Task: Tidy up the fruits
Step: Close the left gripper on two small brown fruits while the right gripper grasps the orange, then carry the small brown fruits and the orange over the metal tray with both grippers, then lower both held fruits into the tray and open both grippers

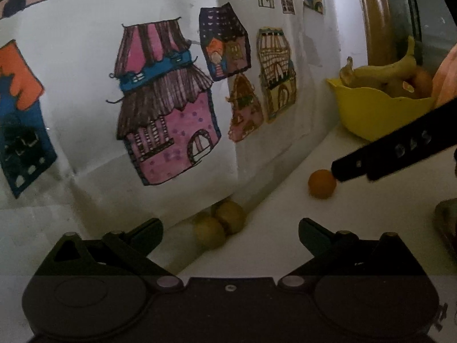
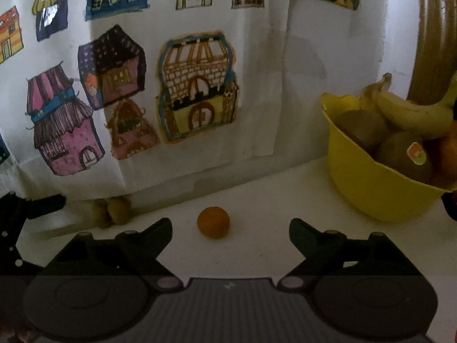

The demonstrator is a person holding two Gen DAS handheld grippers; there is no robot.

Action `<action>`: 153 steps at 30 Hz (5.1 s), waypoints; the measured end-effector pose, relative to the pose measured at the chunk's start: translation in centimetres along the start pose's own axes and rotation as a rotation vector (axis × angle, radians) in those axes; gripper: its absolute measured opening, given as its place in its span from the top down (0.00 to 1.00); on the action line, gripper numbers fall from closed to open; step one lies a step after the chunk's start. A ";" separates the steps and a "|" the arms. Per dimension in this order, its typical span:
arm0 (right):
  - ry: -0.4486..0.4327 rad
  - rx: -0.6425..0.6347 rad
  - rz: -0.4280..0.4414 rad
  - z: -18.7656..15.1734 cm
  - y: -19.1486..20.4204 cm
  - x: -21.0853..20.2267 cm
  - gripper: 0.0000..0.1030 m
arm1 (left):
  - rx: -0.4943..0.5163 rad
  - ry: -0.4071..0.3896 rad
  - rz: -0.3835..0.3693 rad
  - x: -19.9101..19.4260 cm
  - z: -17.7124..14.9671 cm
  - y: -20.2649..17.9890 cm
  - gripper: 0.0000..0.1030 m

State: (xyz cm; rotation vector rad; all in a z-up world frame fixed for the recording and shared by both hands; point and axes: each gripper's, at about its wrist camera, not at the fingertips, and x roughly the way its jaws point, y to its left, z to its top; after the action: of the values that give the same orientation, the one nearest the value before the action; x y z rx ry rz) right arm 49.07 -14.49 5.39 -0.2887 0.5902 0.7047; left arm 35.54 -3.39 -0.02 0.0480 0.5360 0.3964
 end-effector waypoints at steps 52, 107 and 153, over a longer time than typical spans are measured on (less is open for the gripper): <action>0.098 -0.036 0.020 -2.6 5.9 3.2 0.65 | -0.270 0.038 -0.166 -1.7 -2.5 4.3 0.76; 0.015 0.197 -0.237 -14.6 3.7 -20.2 0.64 | -0.074 -0.062 -0.557 -16.6 -3.8 -4.3 0.78; 0.046 0.278 -0.320 -20.2 3.4 -21.6 0.41 | -0.054 0.022 -0.754 -15.5 -5.1 -8.8 0.52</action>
State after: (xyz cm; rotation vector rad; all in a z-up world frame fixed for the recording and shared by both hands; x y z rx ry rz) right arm 25.30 -32.12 1.94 -0.1353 0.6592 0.3031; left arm 23.92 -17.73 1.80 -0.2072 0.5256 -0.3258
